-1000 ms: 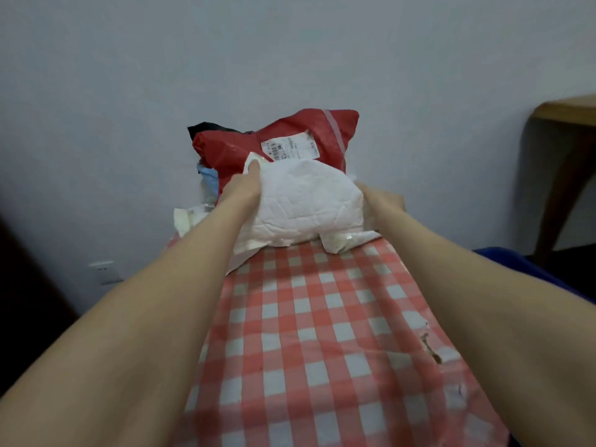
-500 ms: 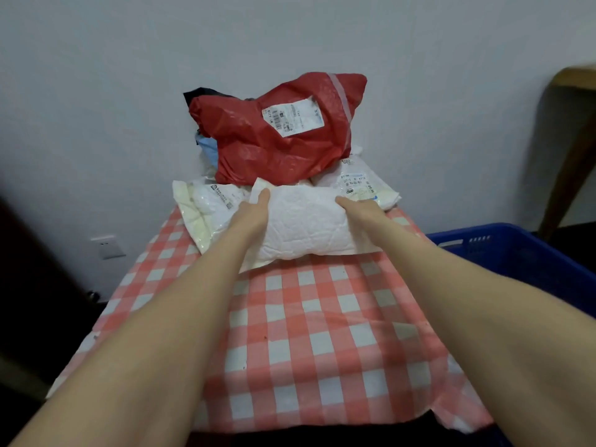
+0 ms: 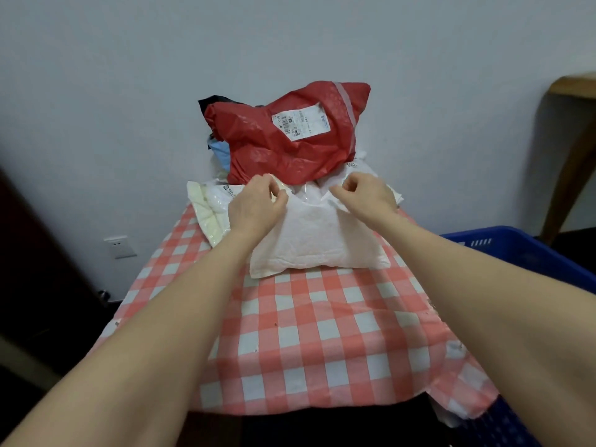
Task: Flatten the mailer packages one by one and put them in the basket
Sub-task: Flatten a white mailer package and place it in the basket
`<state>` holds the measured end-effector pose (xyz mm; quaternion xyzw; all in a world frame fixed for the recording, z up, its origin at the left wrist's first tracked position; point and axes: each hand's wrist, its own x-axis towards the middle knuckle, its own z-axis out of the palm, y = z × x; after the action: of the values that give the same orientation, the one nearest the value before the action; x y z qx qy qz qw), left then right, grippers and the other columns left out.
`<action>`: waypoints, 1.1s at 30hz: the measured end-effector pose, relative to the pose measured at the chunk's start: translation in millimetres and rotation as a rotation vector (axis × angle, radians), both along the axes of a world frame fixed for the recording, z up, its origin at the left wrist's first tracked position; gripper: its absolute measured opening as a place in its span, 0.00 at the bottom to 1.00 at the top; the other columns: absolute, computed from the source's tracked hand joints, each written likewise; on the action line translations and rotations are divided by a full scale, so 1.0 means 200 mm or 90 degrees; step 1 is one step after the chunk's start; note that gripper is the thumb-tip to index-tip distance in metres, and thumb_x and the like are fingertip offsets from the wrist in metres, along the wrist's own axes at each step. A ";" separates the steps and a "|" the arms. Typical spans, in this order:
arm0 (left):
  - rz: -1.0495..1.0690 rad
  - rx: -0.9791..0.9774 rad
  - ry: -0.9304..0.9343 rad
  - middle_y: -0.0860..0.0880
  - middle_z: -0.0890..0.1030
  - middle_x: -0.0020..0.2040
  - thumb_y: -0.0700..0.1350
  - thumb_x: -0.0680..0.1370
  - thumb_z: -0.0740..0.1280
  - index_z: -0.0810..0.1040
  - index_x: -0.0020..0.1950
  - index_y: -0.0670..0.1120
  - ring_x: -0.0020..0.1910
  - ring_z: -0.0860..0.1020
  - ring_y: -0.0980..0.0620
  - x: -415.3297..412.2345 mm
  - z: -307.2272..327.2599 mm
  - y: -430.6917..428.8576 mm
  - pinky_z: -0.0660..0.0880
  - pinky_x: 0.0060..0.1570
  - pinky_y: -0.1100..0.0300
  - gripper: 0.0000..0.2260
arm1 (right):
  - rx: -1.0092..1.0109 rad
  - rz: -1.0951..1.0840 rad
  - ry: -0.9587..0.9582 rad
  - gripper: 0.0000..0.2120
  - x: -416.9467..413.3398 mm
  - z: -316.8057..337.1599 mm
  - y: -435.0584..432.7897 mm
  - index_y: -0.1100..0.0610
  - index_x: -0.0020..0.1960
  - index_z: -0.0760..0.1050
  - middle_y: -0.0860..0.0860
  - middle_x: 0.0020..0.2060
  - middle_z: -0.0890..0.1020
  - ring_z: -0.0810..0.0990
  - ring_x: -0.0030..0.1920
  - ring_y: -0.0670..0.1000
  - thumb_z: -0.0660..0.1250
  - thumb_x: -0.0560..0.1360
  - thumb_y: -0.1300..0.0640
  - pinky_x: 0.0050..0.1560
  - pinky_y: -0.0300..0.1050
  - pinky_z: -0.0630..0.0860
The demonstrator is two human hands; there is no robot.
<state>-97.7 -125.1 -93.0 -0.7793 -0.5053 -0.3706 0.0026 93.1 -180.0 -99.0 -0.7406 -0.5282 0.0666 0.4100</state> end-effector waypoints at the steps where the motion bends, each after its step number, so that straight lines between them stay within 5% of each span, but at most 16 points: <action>1: -0.018 0.020 0.059 0.52 0.74 0.42 0.49 0.77 0.61 0.71 0.39 0.48 0.42 0.74 0.49 0.00 -0.01 -0.03 0.65 0.38 0.57 0.08 | -0.010 0.026 -0.048 0.14 -0.01 0.00 -0.02 0.50 0.34 0.69 0.46 0.36 0.78 0.78 0.42 0.51 0.64 0.72 0.43 0.37 0.43 0.67; 4: -0.058 0.019 0.194 0.53 0.74 0.45 0.55 0.76 0.63 0.73 0.41 0.49 0.45 0.75 0.51 -0.02 -0.08 -0.07 0.68 0.39 0.57 0.10 | -0.023 0.070 -0.148 0.18 -0.04 -0.02 -0.07 0.50 0.34 0.69 0.45 0.36 0.79 0.77 0.42 0.50 0.65 0.70 0.37 0.39 0.45 0.70; 8: -0.095 -0.045 0.215 0.53 0.72 0.52 0.60 0.73 0.67 0.72 0.53 0.49 0.49 0.73 0.52 -0.06 -0.16 -0.08 0.73 0.44 0.54 0.18 | -0.033 0.089 -0.206 0.20 -0.03 -0.06 -0.12 0.50 0.43 0.70 0.45 0.41 0.77 0.76 0.44 0.49 0.67 0.69 0.34 0.42 0.47 0.71; 12: -0.118 0.046 0.289 0.49 0.76 0.49 0.52 0.76 0.67 0.76 0.50 0.46 0.48 0.76 0.48 -0.08 -0.20 -0.10 0.68 0.39 0.57 0.11 | -0.123 0.088 -0.386 0.12 -0.04 -0.11 -0.15 0.49 0.41 0.74 0.49 0.45 0.81 0.78 0.50 0.54 0.65 0.73 0.40 0.41 0.43 0.66; 16: -0.141 0.081 0.368 0.48 0.76 0.52 0.54 0.74 0.68 0.77 0.55 0.47 0.52 0.76 0.47 -0.10 -0.24 -0.10 0.62 0.37 0.58 0.15 | -0.081 0.158 -0.515 0.20 -0.07 -0.17 -0.16 0.51 0.56 0.75 0.50 0.54 0.75 0.74 0.55 0.53 0.68 0.72 0.39 0.43 0.44 0.64; 19: -0.119 0.034 0.452 0.50 0.72 0.56 0.60 0.72 0.69 0.72 0.61 0.50 0.55 0.72 0.48 -0.11 -0.28 -0.07 0.68 0.47 0.56 0.22 | -0.139 0.145 -0.540 0.28 -0.08 -0.20 -0.14 0.50 0.63 0.69 0.52 0.58 0.69 0.72 0.55 0.55 0.71 0.69 0.39 0.47 0.47 0.68; 22: -0.104 0.028 0.499 0.51 0.72 0.58 0.57 0.73 0.67 0.69 0.61 0.51 0.55 0.72 0.49 -0.10 -0.31 -0.05 0.70 0.48 0.55 0.21 | -0.199 0.151 -0.539 0.27 -0.08 -0.24 -0.12 0.51 0.65 0.65 0.52 0.60 0.67 0.76 0.53 0.56 0.70 0.71 0.44 0.44 0.47 0.68; 27: -0.052 0.070 0.464 0.48 0.68 0.60 0.59 0.70 0.71 0.64 0.67 0.48 0.56 0.72 0.47 -0.04 -0.33 -0.06 0.68 0.47 0.55 0.31 | -0.067 0.036 -0.558 0.26 -0.07 -0.30 -0.07 0.53 0.66 0.66 0.53 0.60 0.68 0.70 0.58 0.56 0.69 0.70 0.50 0.56 0.49 0.67; 31: 0.007 0.087 0.387 0.46 0.65 0.65 0.61 0.65 0.74 0.62 0.70 0.51 0.62 0.67 0.45 -0.02 -0.37 -0.04 0.65 0.60 0.48 0.38 | -0.126 -0.005 -0.439 0.44 -0.06 -0.32 -0.03 0.47 0.72 0.55 0.55 0.72 0.57 0.64 0.68 0.61 0.76 0.64 0.44 0.68 0.58 0.61; 33: 0.021 0.027 0.346 0.46 0.59 0.71 0.58 0.66 0.74 0.58 0.73 0.54 0.69 0.61 0.44 -0.03 -0.38 -0.02 0.62 0.65 0.43 0.41 | -0.161 -0.006 -0.384 0.51 -0.06 -0.34 -0.01 0.45 0.74 0.48 0.57 0.74 0.50 0.64 0.68 0.62 0.78 0.62 0.43 0.66 0.59 0.64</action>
<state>-103.0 -129.3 -169.9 -0.8416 -0.4910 -0.1578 0.1604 80.8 -182.1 -166.7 -0.7743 -0.6100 -0.0928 0.1402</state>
